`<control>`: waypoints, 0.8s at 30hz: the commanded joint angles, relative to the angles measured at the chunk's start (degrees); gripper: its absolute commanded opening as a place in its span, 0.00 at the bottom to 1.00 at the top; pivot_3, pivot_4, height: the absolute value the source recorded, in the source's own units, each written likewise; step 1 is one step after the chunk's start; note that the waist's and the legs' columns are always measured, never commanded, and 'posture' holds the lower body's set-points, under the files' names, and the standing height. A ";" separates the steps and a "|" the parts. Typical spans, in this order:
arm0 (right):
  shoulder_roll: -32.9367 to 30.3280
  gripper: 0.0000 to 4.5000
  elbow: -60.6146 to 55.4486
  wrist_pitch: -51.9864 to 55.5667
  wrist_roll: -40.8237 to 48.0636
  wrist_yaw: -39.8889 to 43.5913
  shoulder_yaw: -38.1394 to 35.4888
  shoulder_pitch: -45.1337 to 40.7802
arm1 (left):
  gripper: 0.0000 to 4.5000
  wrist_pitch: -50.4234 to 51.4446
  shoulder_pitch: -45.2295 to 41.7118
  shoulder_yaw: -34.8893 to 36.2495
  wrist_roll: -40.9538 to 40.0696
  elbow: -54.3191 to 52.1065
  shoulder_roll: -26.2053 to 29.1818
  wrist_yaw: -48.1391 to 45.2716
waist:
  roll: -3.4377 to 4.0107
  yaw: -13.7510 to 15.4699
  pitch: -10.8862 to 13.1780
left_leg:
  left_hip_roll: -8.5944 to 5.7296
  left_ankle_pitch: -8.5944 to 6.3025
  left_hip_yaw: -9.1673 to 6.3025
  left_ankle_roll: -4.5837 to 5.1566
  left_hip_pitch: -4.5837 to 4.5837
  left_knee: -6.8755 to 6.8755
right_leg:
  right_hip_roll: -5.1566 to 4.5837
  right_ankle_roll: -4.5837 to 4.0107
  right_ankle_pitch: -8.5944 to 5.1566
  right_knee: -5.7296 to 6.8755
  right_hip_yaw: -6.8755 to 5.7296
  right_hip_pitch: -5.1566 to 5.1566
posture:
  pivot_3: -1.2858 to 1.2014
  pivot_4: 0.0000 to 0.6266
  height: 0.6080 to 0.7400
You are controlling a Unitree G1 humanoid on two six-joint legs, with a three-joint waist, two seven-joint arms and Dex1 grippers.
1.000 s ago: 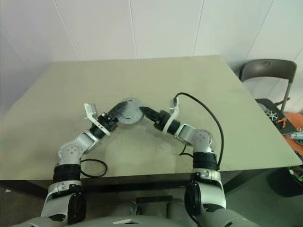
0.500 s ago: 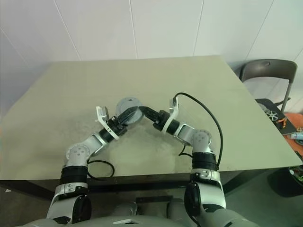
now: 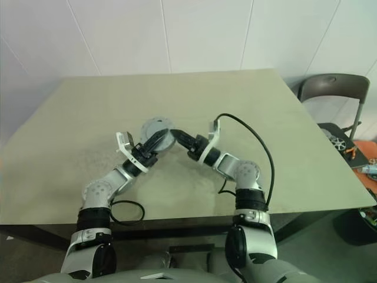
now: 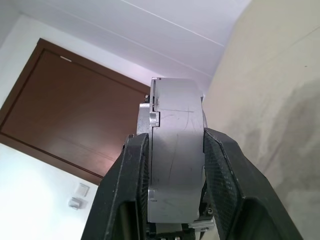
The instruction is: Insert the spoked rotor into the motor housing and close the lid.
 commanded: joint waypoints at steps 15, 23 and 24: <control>0.74 0.91 -1.31 -0.79 3.27 0.07 0.60 -1.53 | 0.50 -10.46 -3.32 1.07 5.54 2.37 -0.62 3.27 | 0.00 0.12 0.00 | -0.01 0.00 0.00 0.00 0.00 0.00 | -0.01 0.00 0.00 -0.01 0.00 0.00 | 0.52 0.00 1.00; 0.85 0.91 -1.99 -0.44 3.60 0.48 1.75 -0.92 | 0.50 -13.64 -4.21 2.10 6.92 4.73 -0.76 5.30 | 0.00 0.05 0.00 | 0.00 0.00 0.01 0.00 0.01 -0.03 | 0.00 0.00 0.00 -0.02 0.02 -0.01 | 0.52 0.00 1.00; 0.89 0.91 -2.19 -0.32 3.71 0.47 1.88 -0.78 | 0.50 -13.68 -4.22 2.26 6.92 4.80 -0.77 5.42 | 0.00 0.07 0.00 | -0.01 0.00 0.01 0.00 0.00 -0.02 | -0.01 0.00 0.00 -0.02 0.02 0.00 | 0.52 0.00 1.00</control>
